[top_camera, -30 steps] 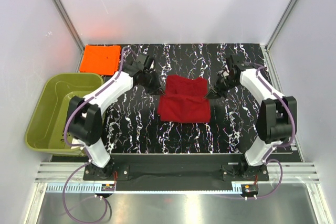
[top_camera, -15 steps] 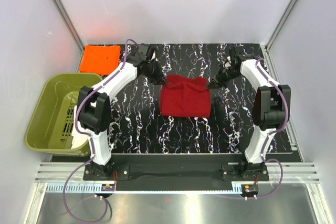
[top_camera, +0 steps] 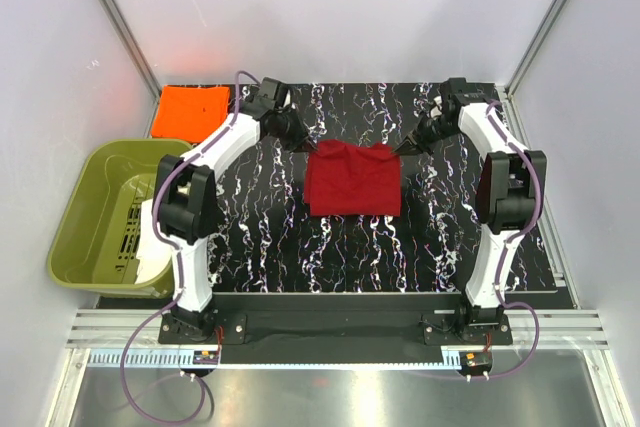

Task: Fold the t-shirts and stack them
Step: Fold the tshirt

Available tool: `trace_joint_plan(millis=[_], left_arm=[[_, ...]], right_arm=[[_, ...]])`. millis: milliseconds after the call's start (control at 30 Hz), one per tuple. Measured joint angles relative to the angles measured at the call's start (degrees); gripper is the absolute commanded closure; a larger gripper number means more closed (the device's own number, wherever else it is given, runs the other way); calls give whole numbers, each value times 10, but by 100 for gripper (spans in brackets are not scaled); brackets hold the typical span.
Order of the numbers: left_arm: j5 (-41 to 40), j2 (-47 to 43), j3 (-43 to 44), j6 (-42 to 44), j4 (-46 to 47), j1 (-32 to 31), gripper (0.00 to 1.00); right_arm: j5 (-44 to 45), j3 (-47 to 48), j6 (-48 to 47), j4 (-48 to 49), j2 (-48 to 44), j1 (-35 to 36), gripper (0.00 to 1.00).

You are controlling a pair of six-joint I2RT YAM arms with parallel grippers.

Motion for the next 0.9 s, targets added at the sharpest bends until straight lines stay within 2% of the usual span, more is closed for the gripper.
trace_joint_plan(millis=[133,267,367,400,433,500,533,567,733,833,867,900], left_arm=[[8,37,33,-4,17,2,91],[10,75,54,-6,30,7,90],[9,107,71,-4,37,15,82],[6,118,78,0,43,19,75],[0,129,87,7,47,22,66],[-14,151,115,26,47,28,53],[-27,160,132,38,43,29,42],[-42,168,152,50,36,30,40],[-98,143,181,105,23,34,44],[-90,76,114,116,55,33,59],[-76,47,78,111,71,33,68],[-62,17,36,104,106,31,71]], right_arm=[[-7,14,1,2,18,-2,90],[-7,39,1,6,52,-3,86],[-7,59,-1,28,86,-6,79],[-6,69,-2,37,99,-9,75],[-5,82,-3,46,113,-11,64],[-4,116,-7,63,146,-22,49],[-1,141,-11,63,165,-29,39],[3,162,-14,63,179,-35,34],[44,247,-57,29,207,-69,35],[33,181,-66,60,154,-71,53],[23,143,-64,79,130,-69,63],[10,99,-61,95,102,-64,66]])
